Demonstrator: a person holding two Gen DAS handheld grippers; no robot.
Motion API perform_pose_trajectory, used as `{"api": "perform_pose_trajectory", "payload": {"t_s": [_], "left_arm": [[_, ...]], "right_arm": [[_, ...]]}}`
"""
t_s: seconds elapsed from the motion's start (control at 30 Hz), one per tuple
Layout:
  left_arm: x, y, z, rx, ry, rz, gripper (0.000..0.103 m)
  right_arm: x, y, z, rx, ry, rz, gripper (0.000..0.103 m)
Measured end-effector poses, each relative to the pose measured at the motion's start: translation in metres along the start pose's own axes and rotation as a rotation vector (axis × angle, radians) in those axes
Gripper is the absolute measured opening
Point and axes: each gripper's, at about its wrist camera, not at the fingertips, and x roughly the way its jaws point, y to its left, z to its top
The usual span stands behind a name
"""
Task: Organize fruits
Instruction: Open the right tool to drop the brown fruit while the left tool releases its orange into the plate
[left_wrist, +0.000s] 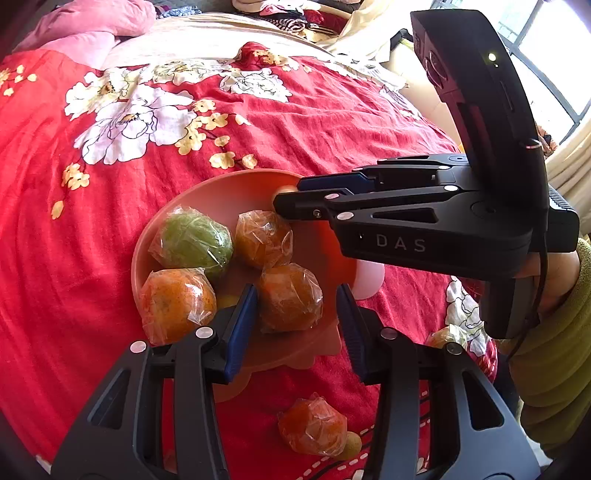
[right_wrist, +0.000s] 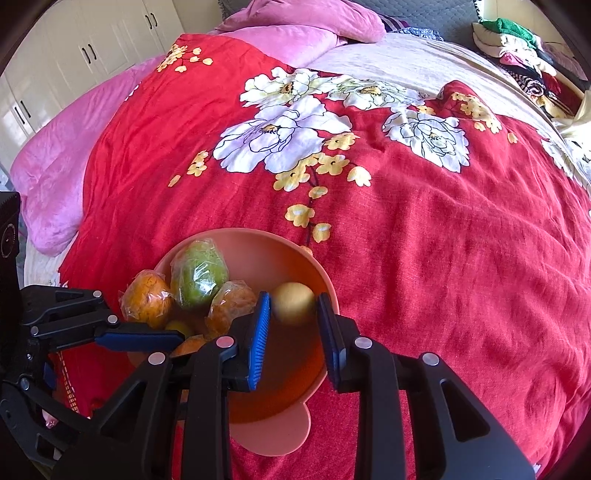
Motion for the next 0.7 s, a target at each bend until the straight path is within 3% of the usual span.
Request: {"api": "perform_pose_trajectory", "payload": {"t_s": [0.23, 0.7], "left_arm": [[-0.001, 0.001, -0.001, -0.001, -0.002, 0.001, 0.036], [-0.006, -0.001, -0.001, 0.007, -0.012, 0.006, 0.042]], "right_arm": [[-0.004, 0.0, -0.001, 0.01, -0.006, 0.006, 0.027], [-0.021, 0.001, -0.002, 0.019, -0.045, 0.007, 0.044]]}}
